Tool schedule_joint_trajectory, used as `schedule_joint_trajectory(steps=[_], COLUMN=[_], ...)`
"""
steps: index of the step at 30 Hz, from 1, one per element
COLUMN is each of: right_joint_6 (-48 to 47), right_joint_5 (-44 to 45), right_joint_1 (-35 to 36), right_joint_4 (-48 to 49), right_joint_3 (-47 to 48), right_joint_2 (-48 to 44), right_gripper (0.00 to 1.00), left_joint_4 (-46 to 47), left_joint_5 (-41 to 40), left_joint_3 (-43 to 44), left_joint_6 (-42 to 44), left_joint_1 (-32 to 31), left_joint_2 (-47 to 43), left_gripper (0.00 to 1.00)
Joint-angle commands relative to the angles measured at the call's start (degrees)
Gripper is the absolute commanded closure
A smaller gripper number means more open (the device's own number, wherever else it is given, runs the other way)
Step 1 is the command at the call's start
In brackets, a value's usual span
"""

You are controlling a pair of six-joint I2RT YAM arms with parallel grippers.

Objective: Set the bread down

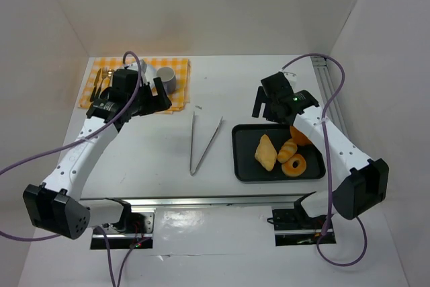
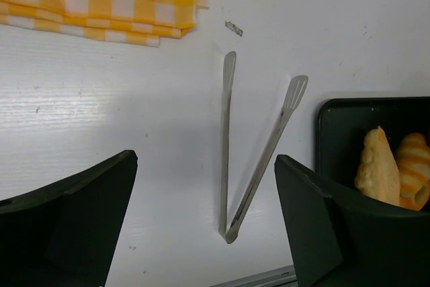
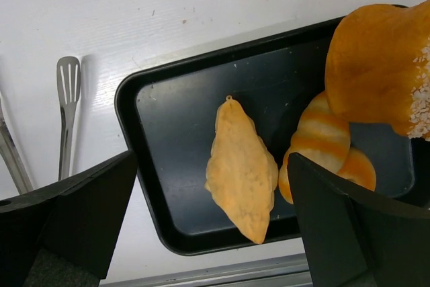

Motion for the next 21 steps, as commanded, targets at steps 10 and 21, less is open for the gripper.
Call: schedule_joint_trajectory(steps=[10, 21], right_joint_6=[-0.06, -1.73], right_joint_5=[0.76, -1.44], right_joint_1=[-0.28, -0.8], right_joint_4=[3.43, 7.65], right_joint_3=[-0.7, -3.78], right_joint_2=[-0.16, -5.26], right_gripper=[0.0, 0.0], left_joint_4=[-1.11, -0.14], left_joint_5=[-5.95, -5.72], left_joint_3=[-3.52, -7.22], left_joint_6=[0.97, 4.84], left_joint_1=[-13.75, -21.77], left_joint_2=[4.51, 16.53], left_gripper=[0.01, 0.01])
